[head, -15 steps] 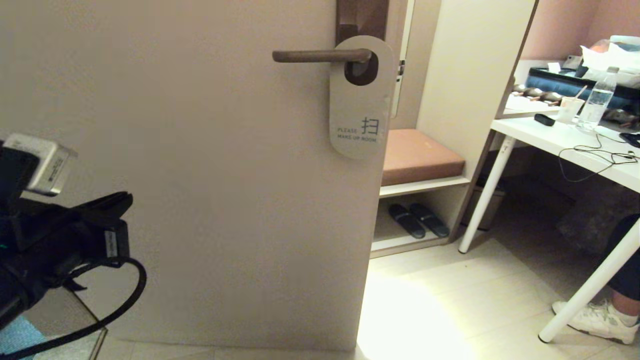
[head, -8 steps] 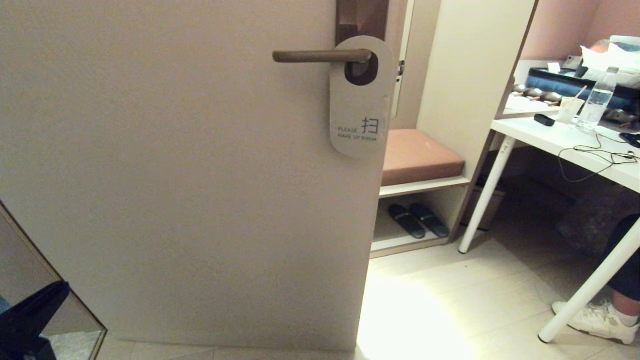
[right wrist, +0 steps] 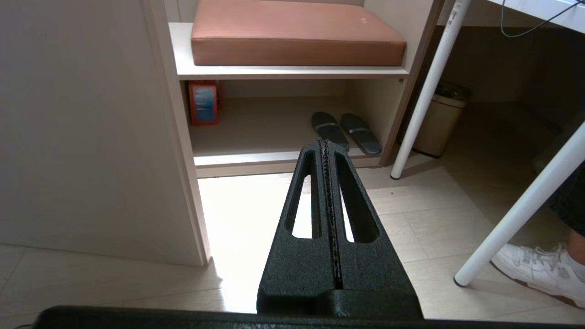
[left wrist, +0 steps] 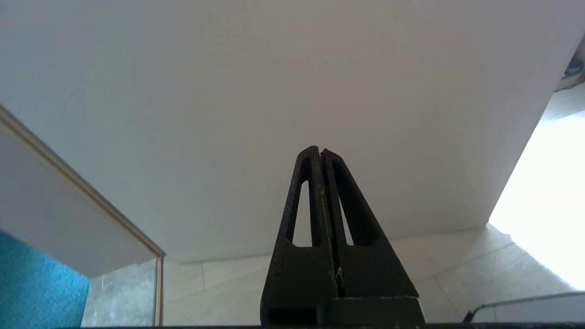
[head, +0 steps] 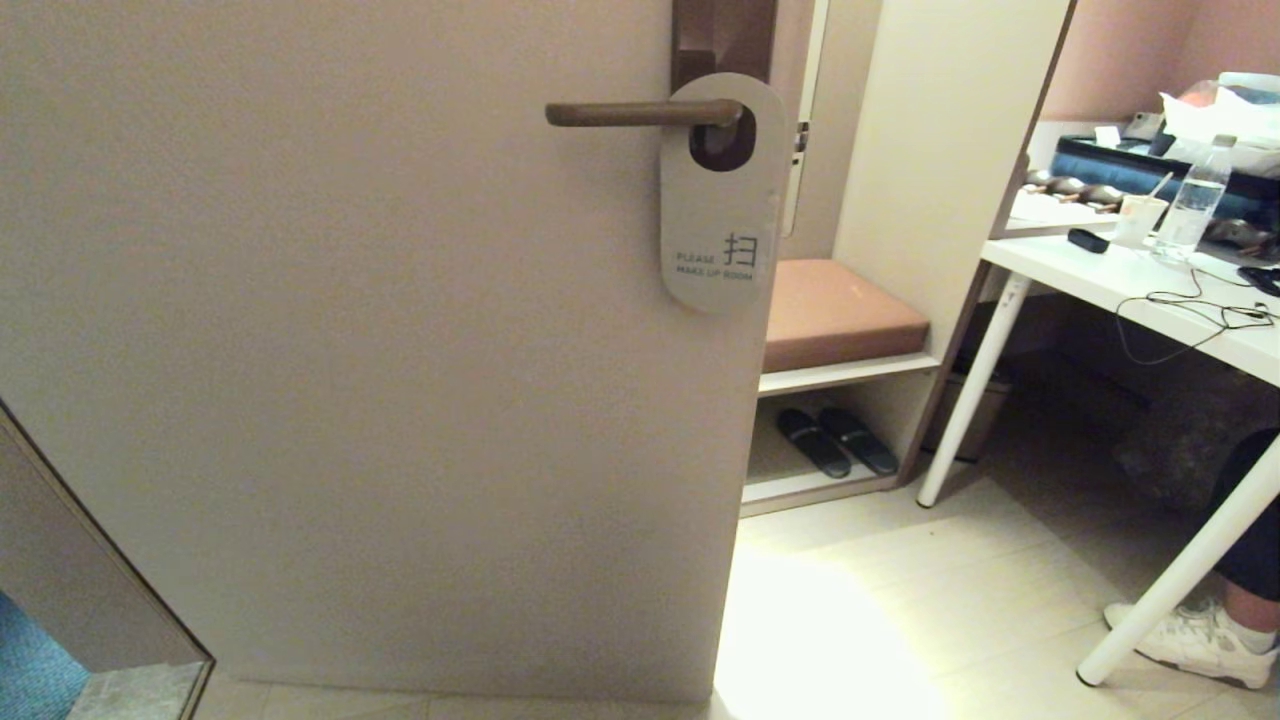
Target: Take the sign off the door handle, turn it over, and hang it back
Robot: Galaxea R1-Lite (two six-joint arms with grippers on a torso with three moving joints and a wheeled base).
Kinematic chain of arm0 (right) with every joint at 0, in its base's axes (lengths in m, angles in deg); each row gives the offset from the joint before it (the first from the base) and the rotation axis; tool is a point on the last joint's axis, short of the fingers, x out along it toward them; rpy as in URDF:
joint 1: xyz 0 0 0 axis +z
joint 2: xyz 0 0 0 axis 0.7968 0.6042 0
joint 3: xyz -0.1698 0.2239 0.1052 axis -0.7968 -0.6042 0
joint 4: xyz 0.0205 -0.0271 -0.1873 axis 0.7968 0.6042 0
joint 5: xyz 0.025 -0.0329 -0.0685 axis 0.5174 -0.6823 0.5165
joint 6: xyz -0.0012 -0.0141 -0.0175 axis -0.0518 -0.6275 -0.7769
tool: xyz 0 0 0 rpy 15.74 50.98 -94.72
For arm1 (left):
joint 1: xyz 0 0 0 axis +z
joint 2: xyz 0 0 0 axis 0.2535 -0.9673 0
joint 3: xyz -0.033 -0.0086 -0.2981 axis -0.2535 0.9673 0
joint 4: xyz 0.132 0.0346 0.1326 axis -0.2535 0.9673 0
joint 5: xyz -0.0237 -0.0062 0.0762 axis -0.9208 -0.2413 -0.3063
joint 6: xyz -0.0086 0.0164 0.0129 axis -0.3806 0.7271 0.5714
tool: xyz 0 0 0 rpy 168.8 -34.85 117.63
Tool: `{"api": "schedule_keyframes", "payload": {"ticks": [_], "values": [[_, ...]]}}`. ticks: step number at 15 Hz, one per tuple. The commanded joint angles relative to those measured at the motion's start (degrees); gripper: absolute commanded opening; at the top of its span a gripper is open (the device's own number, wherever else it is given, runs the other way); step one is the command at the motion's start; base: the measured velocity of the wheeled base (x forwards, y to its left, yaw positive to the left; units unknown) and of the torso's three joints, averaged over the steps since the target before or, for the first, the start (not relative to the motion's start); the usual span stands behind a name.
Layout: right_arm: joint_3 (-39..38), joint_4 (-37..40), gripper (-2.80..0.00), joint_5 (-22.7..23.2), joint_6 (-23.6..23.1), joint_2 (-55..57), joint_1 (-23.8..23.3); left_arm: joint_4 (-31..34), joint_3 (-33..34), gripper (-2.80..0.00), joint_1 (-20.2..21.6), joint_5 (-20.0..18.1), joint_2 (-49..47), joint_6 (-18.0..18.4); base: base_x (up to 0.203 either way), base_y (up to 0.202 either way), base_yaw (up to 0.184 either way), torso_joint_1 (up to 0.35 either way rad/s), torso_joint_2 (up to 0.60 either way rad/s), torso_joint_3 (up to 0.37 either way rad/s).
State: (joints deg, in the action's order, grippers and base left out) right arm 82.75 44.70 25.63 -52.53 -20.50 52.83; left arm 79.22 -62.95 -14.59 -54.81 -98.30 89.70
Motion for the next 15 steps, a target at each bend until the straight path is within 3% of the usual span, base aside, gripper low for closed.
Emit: {"api": "schedule_keyframes", "payload": {"ticks": [1, 4, 8, 11, 13, 15], "values": [[-0.01, 0.02, -2.80, 0.02, -0.02, -0.02, 0.00, 4.37, 0.25, -2.80, 0.36, -0.14, 9.07, -0.21, 0.000, 0.000, 0.000, 0.000, 0.00, 0.000], [-0.01, 0.02, -2.80, 0.02, -0.02, -0.02, 0.00, 7.89, 0.27, -2.80, 0.25, -0.28, 14.71, -2.09, 0.000, 0.000, 0.000, 0.000, 0.00, 0.000], [-0.01, 0.02, -2.80, 0.02, -0.02, -0.02, 0.00, 8.27, 0.27, -2.80, 0.17, 0.11, 14.82, -5.74, 0.000, 0.000, 0.000, 0.000, 0.00, 0.000], [-0.01, 0.02, -2.80, 0.02, -0.02, -0.02, 0.00, 8.25, 0.27, -2.80, 0.17, -0.24, 14.82, -4.92, 0.000, 0.000, 0.000, 0.000, 0.00, 0.000], [-0.01, 0.02, -2.80, 0.02, -0.02, -0.02, 0.00, 8.08, 0.27, -2.80, 0.17, -0.47, 14.82, -1.20, 0.000, 0.000, 0.000, 0.000, 0.00, 0.000], [-0.01, 0.02, -2.80, 0.02, -0.02, -0.02, 0.00, 8.15, 0.27, -2.80, 0.17, -0.09, 14.82, -2.70, 0.000, 0.000, 0.000, 0.000, 0.00, 0.000]]}}
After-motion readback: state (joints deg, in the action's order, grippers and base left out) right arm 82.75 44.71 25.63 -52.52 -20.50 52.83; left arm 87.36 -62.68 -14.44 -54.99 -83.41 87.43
